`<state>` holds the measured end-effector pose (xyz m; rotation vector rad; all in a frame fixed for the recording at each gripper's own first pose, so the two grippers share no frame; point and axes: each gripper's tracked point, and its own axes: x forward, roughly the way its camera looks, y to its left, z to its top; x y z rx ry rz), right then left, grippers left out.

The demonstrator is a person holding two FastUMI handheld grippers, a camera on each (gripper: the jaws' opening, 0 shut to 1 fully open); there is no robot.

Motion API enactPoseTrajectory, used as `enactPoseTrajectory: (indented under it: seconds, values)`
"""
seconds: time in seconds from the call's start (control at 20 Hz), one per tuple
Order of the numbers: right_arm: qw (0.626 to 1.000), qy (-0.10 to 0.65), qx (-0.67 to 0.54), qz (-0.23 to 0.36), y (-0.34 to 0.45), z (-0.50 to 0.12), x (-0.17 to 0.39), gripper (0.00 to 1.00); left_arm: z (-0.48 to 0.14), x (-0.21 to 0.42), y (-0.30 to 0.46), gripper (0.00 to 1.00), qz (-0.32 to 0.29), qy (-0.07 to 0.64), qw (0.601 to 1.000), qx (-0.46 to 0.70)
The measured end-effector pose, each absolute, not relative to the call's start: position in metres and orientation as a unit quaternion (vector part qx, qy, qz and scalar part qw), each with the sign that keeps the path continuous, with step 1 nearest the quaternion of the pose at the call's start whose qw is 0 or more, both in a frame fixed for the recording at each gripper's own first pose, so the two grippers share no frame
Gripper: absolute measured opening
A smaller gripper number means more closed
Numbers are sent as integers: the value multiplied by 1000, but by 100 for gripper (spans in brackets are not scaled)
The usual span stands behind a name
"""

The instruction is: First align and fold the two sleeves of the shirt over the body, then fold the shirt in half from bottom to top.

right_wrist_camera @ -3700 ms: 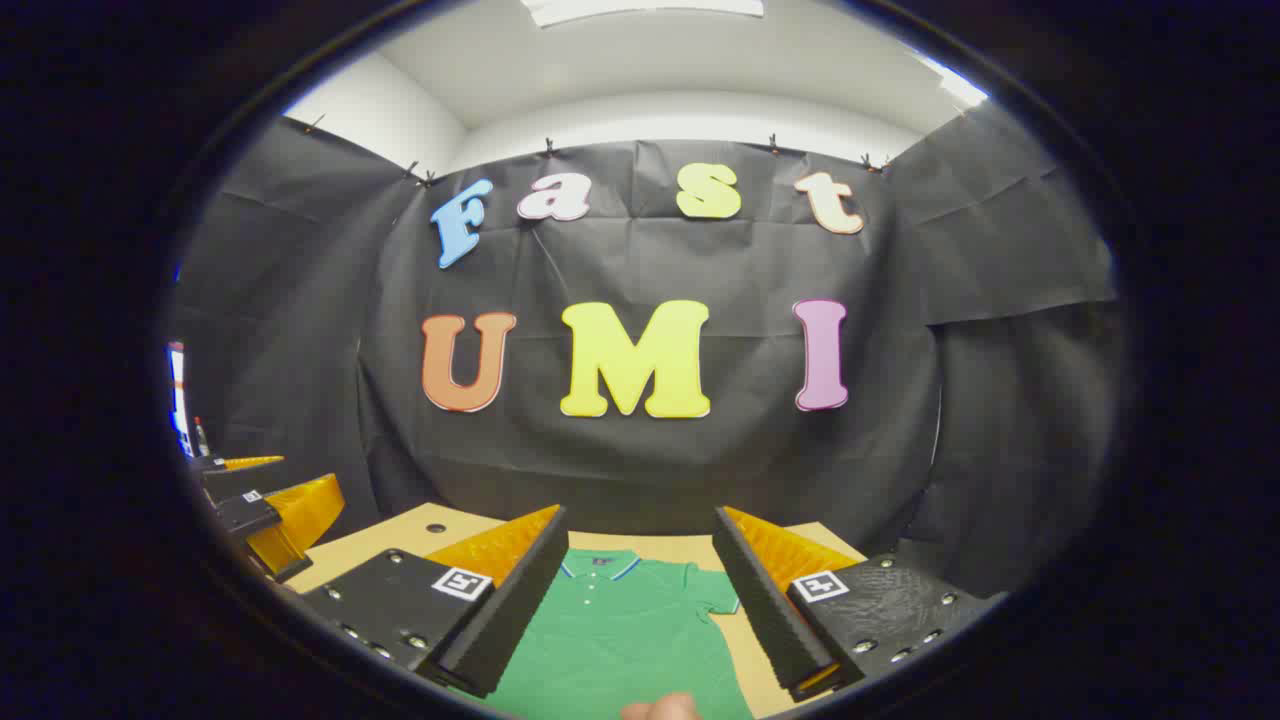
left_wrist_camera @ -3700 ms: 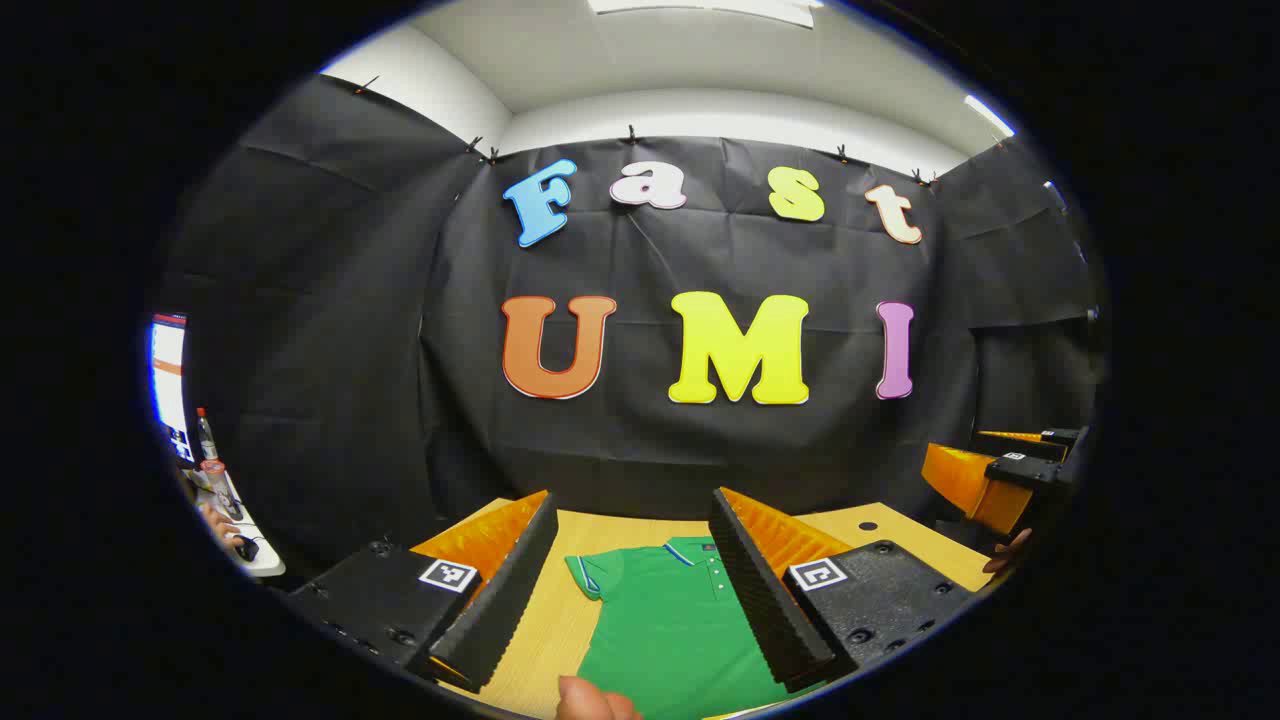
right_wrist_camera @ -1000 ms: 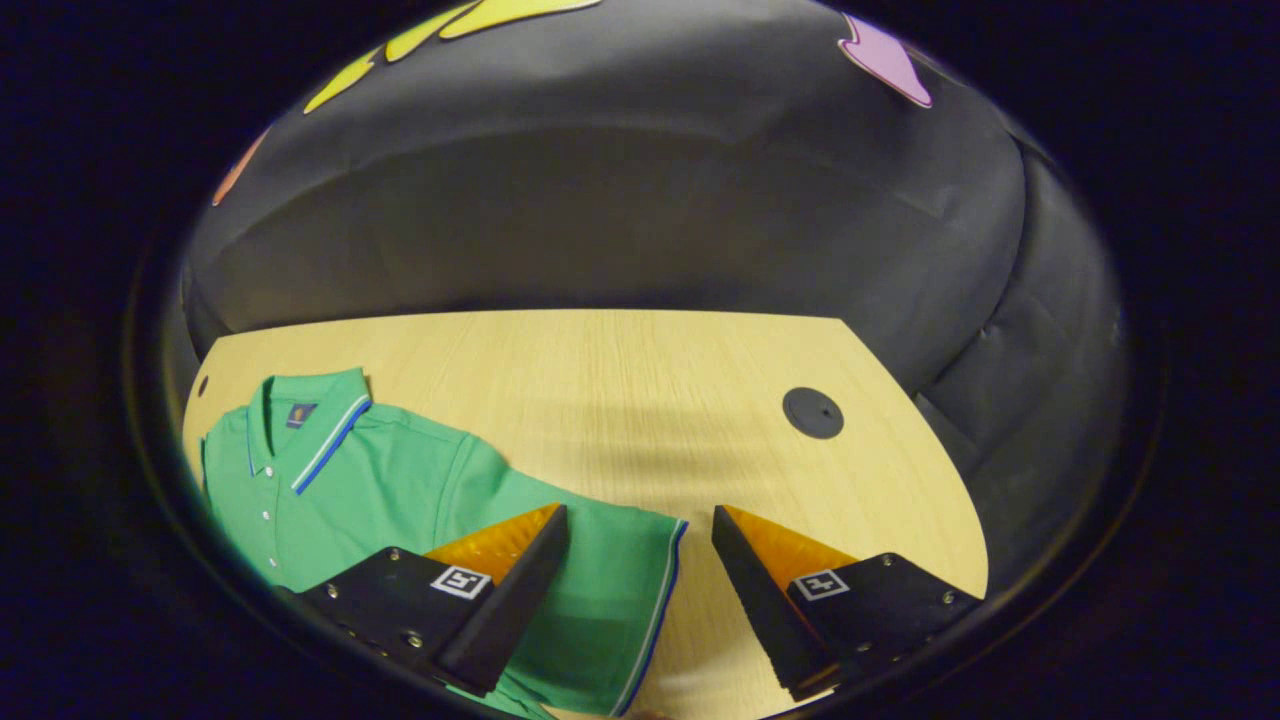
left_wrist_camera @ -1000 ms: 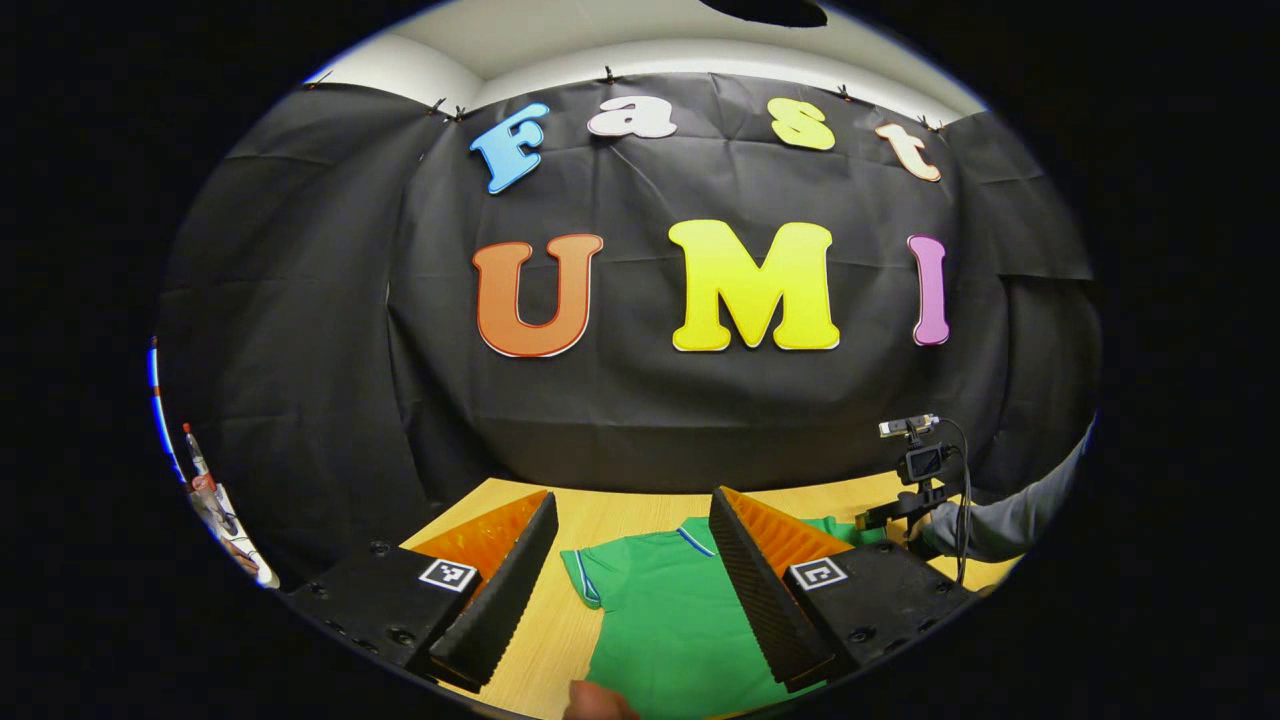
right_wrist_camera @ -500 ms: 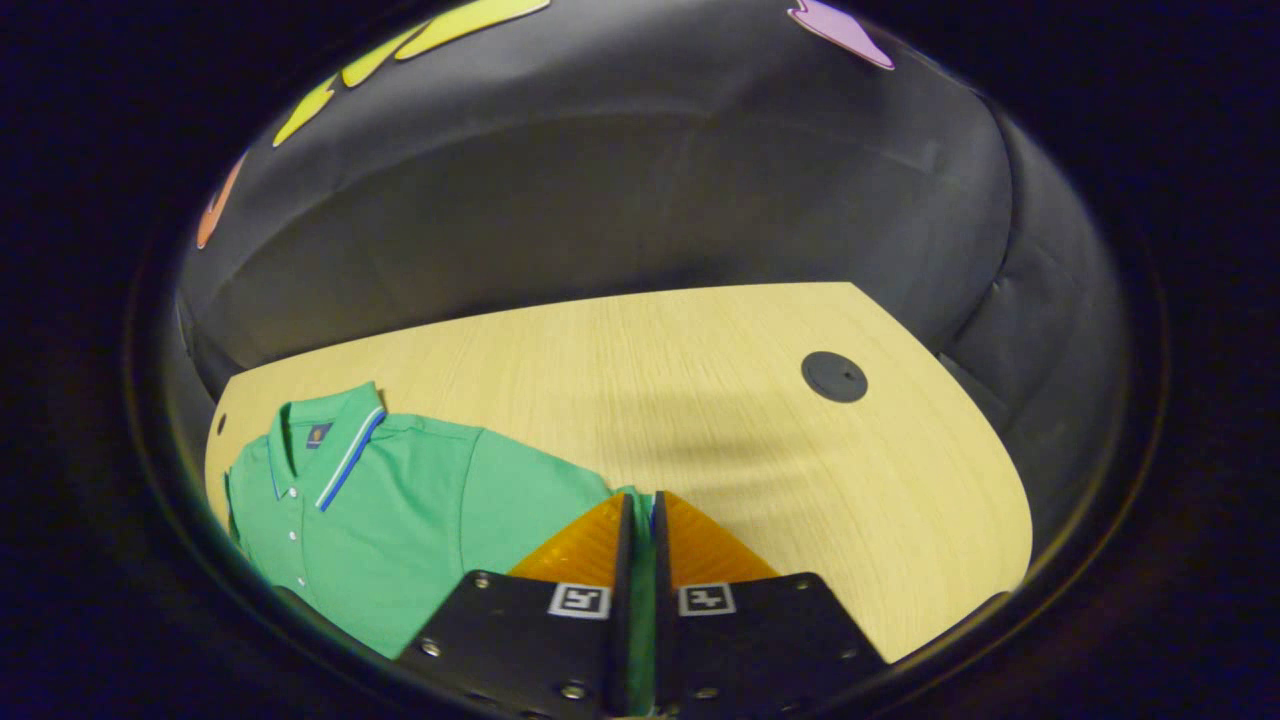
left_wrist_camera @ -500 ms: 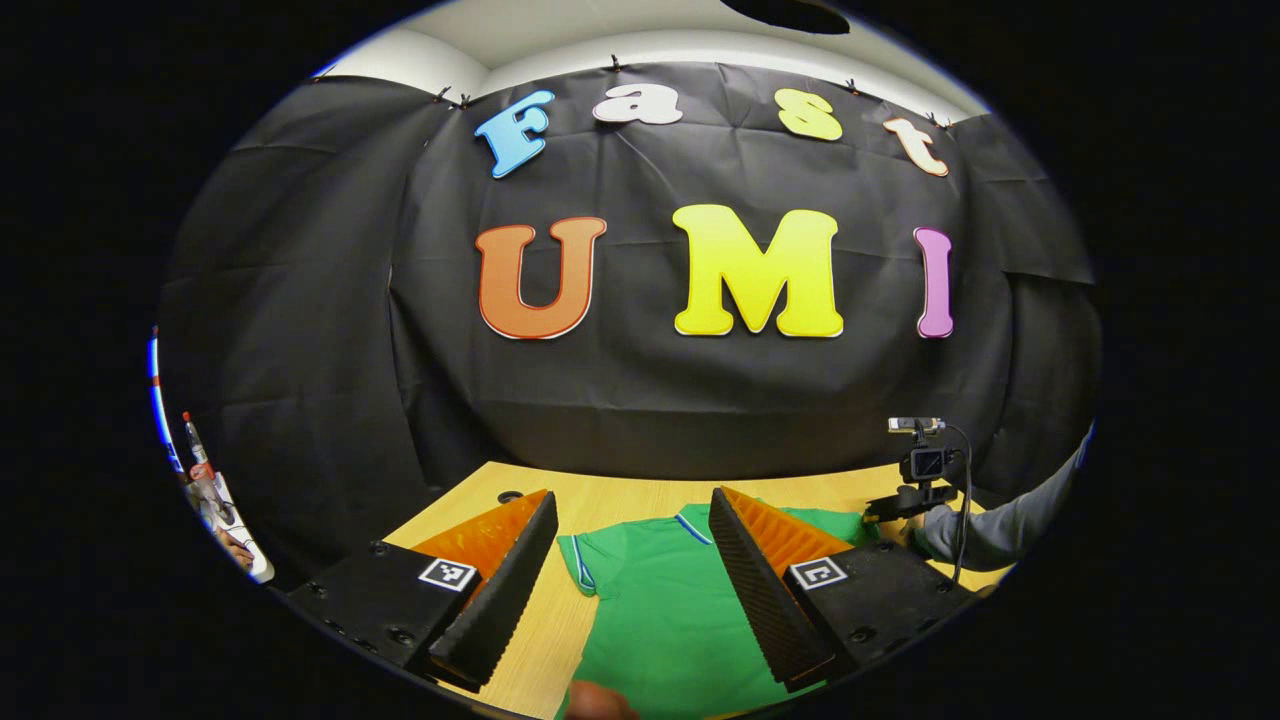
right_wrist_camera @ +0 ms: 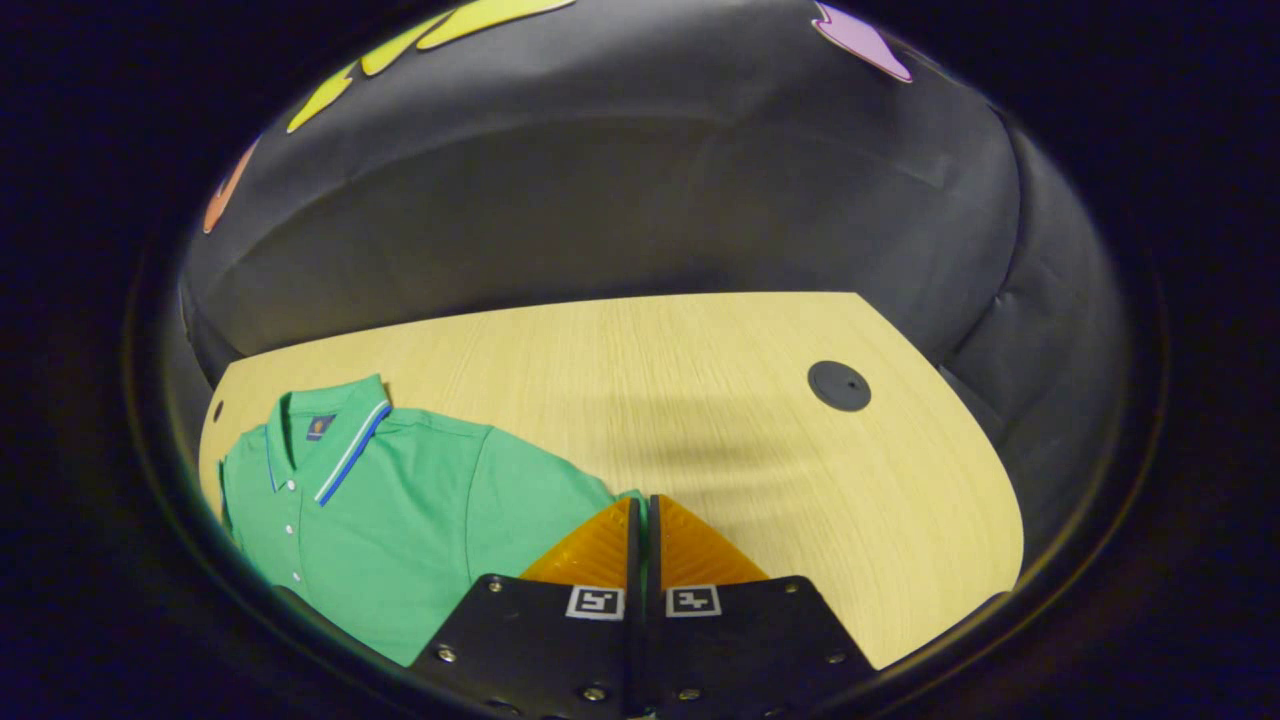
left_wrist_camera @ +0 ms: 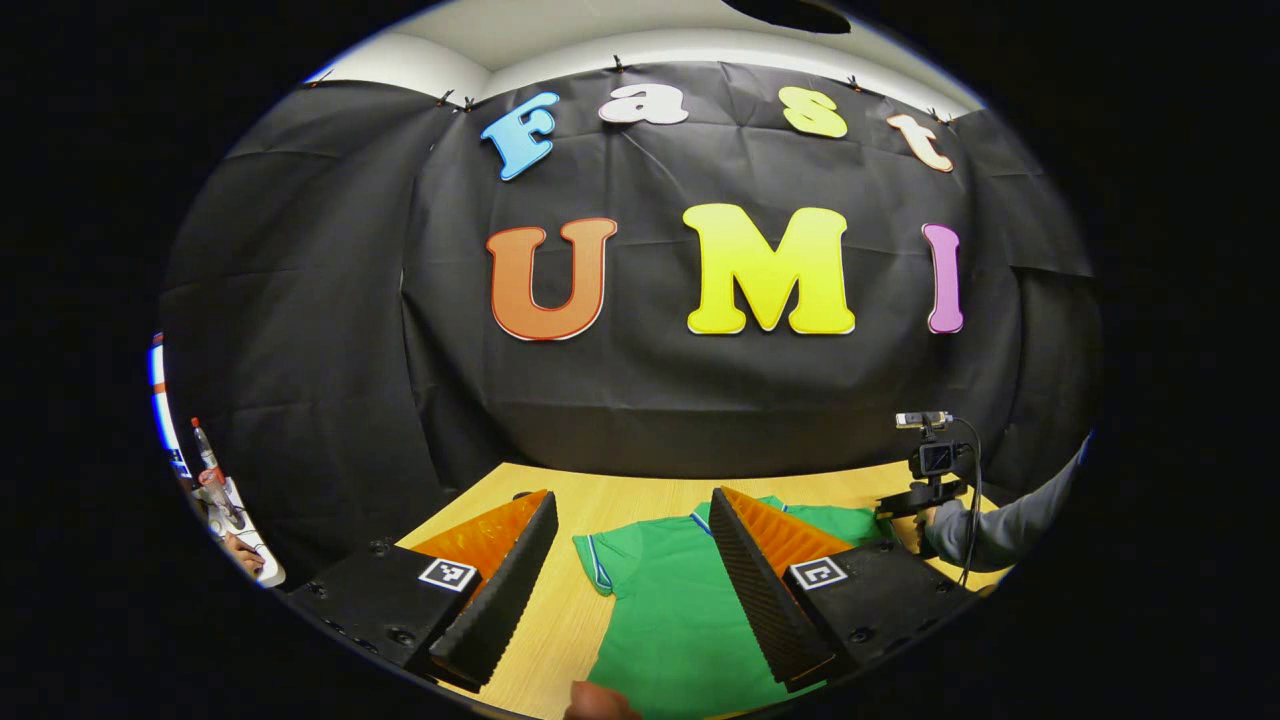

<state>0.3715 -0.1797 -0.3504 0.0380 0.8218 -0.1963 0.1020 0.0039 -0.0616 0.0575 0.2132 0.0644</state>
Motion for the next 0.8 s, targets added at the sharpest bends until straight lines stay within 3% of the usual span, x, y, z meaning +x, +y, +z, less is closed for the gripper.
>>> enactPoseTrajectory:
  seconds: [0.25,0.8]
  values:
    - [920,381,13,-87,-167,-334,372,1,-66,97,1,98,26,115,993,30]
    - [940,341,19,-13,-77,-289,356,1,-63,92,1,98,22,111,993,30]
